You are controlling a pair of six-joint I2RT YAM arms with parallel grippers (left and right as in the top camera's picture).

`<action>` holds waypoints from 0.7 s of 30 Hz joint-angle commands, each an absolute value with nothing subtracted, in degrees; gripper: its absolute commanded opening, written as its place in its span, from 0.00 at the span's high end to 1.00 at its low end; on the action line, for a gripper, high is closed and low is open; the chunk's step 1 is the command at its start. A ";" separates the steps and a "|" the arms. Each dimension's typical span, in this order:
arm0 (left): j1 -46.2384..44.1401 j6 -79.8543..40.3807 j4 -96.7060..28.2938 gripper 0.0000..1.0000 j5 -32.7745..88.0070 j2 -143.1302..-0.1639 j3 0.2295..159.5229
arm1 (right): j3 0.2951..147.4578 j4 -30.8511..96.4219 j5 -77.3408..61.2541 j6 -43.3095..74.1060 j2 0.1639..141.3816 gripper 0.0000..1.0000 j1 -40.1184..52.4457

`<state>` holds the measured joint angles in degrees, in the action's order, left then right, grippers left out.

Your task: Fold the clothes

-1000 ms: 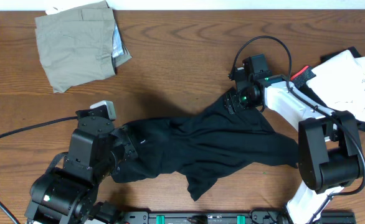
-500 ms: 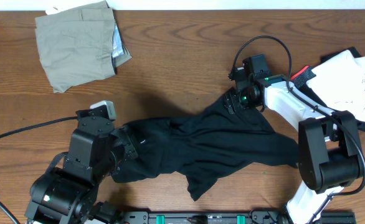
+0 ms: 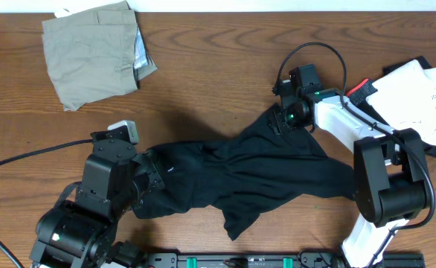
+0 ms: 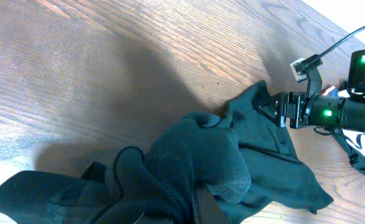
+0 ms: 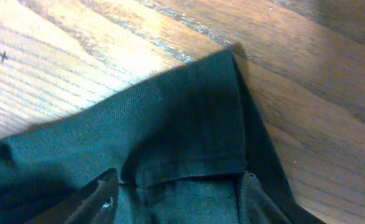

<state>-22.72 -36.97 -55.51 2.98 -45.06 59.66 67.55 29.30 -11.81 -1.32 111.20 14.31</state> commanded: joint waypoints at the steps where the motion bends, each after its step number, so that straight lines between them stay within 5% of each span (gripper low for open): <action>1: -22.85 -35.62 -55.44 0.94 1.89 -44.86 60.95 | 67.40 29.56 -12.21 -1.21 113.51 0.46 13.89; 21: -22.85 -35.59 -55.44 0.94 1.89 -44.86 60.95 | 71.81 35.20 -5.56 2.42 113.45 0.97 13.82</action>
<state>-22.72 -36.93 -55.53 2.98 -45.06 59.66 69.73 34.13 -8.47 1.21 112.16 14.00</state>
